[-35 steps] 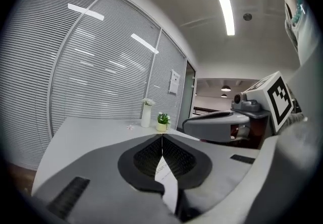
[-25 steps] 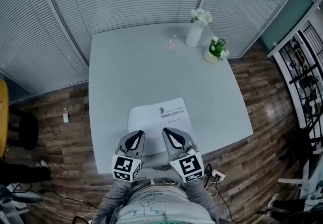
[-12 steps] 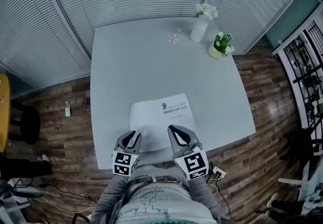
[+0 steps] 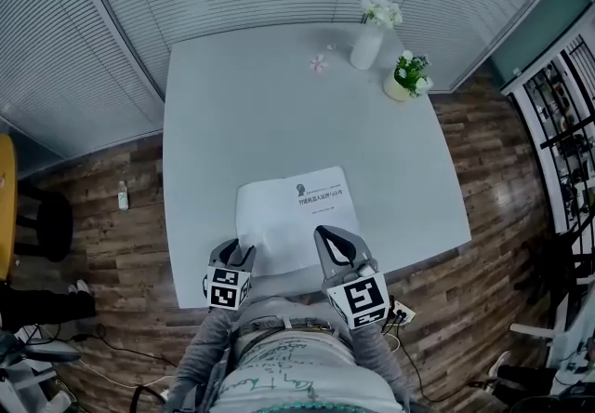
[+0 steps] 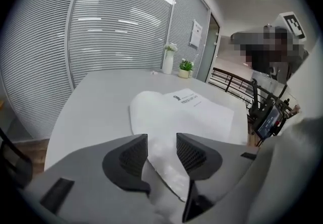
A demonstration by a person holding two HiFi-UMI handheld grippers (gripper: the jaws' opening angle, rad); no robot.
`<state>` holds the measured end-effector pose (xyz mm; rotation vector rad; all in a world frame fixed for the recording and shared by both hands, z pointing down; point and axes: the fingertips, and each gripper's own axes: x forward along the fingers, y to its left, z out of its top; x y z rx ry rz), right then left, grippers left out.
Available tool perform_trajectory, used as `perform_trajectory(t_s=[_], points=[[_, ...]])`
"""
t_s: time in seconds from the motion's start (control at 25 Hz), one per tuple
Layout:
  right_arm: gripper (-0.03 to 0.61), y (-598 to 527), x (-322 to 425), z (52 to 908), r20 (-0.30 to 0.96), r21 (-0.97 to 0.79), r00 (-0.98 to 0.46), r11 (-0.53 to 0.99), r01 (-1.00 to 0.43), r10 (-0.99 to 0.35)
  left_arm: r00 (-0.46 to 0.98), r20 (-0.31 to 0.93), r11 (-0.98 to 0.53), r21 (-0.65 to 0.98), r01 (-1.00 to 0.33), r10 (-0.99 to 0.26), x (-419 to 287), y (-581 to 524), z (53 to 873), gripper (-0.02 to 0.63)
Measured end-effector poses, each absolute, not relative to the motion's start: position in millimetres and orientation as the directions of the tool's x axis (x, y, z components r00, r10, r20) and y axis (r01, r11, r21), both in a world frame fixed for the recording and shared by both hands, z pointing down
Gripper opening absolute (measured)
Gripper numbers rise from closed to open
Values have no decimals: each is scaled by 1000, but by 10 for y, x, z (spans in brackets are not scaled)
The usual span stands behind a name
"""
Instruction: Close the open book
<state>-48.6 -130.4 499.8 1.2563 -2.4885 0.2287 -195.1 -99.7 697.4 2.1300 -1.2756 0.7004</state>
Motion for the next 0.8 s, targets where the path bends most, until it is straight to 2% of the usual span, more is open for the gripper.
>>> perform_trajectory(t_s=[0.44,0.8], points=[[2,-1380,-290,5011,362,-14,-538,573,-820,-761,359,802,-367,189,-911,-478,-2028,-919,7386,181],[2,-1482,-62,5060,354,-45,-555,579,-814,-753,319,831,-366,152,-918,-456,-1946,-943,7480,165]])
